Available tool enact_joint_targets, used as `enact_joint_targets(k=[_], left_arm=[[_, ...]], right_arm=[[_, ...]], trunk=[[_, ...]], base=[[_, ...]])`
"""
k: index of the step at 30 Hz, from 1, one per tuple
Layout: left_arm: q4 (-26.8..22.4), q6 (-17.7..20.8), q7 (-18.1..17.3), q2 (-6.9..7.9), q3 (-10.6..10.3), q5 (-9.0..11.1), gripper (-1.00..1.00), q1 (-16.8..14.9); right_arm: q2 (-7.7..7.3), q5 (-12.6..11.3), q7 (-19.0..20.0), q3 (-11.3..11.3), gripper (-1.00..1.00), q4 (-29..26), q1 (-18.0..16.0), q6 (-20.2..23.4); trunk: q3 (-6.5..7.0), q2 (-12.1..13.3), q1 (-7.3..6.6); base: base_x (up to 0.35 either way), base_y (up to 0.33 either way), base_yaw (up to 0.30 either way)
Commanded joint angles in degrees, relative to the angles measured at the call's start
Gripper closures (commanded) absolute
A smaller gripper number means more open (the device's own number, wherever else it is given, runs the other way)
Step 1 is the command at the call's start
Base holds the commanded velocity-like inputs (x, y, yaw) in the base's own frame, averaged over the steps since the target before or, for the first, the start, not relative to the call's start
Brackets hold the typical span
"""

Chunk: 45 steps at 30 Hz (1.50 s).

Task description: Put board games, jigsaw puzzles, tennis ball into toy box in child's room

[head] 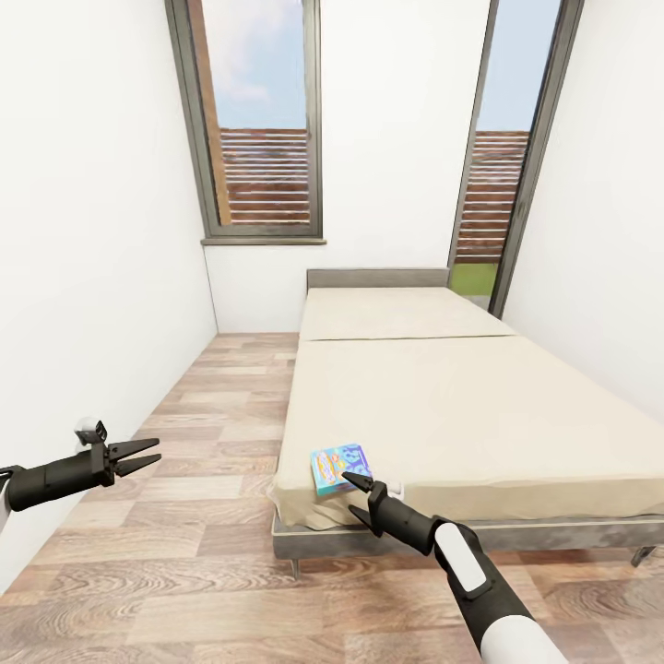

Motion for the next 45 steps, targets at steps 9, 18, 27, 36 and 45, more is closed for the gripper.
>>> enact_joint_targets(k=[9,18,27,36,45], left_arm=[[0.0,0.5,-0.2,0.01,0.0,0.0,-1.00,0.0],[0.0,0.4,-0.2,0.01,0.0,-0.1,-1.00,0.0],[0.0,0.4,-0.2,-0.01,0.0,-0.1,-1.00,0.0],[0.0,0.4,-0.2,-0.03,0.0,-0.1,-1.00,0.0],[0.0,0.4,-0.2,0.01,0.0,-0.1,-1.00,0.0]], right_arm=[[0.13,0.1,0.1,-0.3,-1.00,0.0,0.0,0.4],[0.12,0.1,0.1,-0.3,-1.00,0.0,0.0,0.5],[0.08,0.1,0.2,-0.3,-1.00,0.0,0.0,0.2],[-0.06,0.1,0.8,-0.3,-1.00,0.0,0.0,0.2],[-0.28,0.1,3.8,-0.3,-1.00,0.0,0.0,0.2]], trunk=[[-0.06,0.0,-0.01],[-0.06,0.0,-0.01],[-0.06,0.0,-0.01],[-0.06,0.0,-0.01],[-0.06,0.0,-0.01]], base=[[0.010,0.042,0.000],[0.016,0.057,0.000],[0.001,0.003,0.000],[0.000,0.093,0.000],[0.000,0.018,0.000]])
